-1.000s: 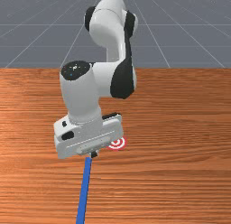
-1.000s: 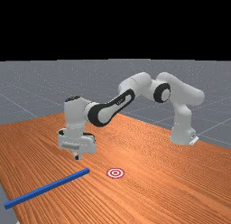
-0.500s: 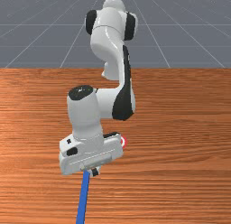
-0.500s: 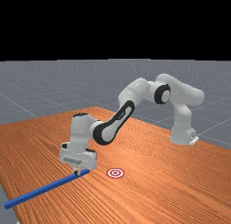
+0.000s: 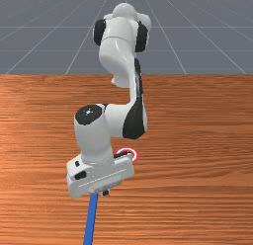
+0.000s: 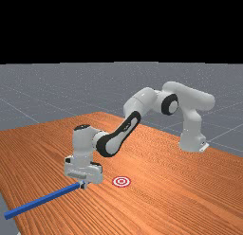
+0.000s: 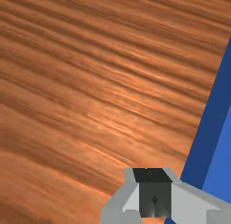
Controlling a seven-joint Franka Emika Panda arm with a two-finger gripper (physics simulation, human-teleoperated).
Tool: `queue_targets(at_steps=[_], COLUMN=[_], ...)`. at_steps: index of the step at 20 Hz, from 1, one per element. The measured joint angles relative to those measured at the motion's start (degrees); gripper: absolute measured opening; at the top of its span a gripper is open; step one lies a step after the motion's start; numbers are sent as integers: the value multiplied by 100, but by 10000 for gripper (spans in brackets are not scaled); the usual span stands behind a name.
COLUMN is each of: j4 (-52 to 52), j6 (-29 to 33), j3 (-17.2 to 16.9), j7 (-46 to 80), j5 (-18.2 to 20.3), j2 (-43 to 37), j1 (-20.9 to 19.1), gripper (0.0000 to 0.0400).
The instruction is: Pull the pivot to the target area
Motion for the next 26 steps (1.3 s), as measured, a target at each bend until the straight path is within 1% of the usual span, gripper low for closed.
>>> queue_targets(at_steps=[1, 2, 5, 8, 9, 10, 13, 15, 17, 19, 23, 24, 25, 26], j4=[-31, -383, -97, -167, -222, -615, -484, -399, -333, -394, -560, -466, -520, -565], j6=[11, 327, -43, -106, -41, 366, 304, 242, 157, 115, 141, 36, 100, 170], j3=[0, 38, -8, -16, -9, -67, -98, -69, 42, 52, -32, -29, 17, -93], j7=[-4, -162, -3, 3, -36, 231, 247, -137, -497, -554, -204, -230, -285, 84], j5=[2, 34, -7, -16, -6, 109, 136, 34, 13, -1, 52, 29, 75, 103], j2=[-22, -196, -94, -143, -169, -340, -270, -230, -207, -279, -463, -432, -458, -470], j1=[2, 5, 8, 15, 4, 38, -96, -174, -241, -234, -176, -185, -211, -152], gripper=[0, 0, 0, 0, 0, 0, 0, 0, 0, 0, 0, 0, 0, 0])
